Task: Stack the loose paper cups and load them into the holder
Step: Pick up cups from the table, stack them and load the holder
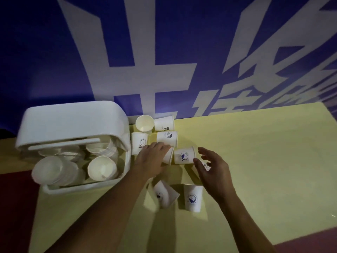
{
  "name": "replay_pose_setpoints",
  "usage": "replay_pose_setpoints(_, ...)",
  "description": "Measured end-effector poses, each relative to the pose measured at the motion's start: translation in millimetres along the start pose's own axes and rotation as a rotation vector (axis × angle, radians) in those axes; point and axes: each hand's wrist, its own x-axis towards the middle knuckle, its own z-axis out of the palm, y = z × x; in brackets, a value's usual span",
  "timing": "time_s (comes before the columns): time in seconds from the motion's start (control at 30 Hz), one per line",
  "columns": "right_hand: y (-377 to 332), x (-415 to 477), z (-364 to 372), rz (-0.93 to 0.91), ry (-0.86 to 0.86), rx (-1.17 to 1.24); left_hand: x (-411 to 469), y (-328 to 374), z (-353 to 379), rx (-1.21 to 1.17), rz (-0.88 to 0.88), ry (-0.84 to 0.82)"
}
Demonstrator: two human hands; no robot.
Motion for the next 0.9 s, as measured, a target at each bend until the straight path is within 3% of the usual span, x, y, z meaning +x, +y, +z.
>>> replay_pose_setpoints(0.27, -0.4, 61.9, 5.4, -0.108, -0.177, -0.107, 15.7, 11.5, 5.7, -0.046, -0.103, 0.055)
replay_pose_setpoints(0.47, -58.4, 129.5, 40.6, -0.272, -0.31, -0.152, -31.8, 22.9, -24.1, -0.767, -0.368, 0.515)
replay_pose_setpoints(0.6, -78.9, 150.2, 88.5, -0.393, -0.436, -0.268, -73.1, 26.9, -41.6, -1.139, -0.489, 0.665)
replay_pose_setpoints(0.9, -74.1, 157.2, 154.5, -0.489, -0.212, -0.392, -106.1, 9.9, -50.7, -1.176, -0.536, 0.679)
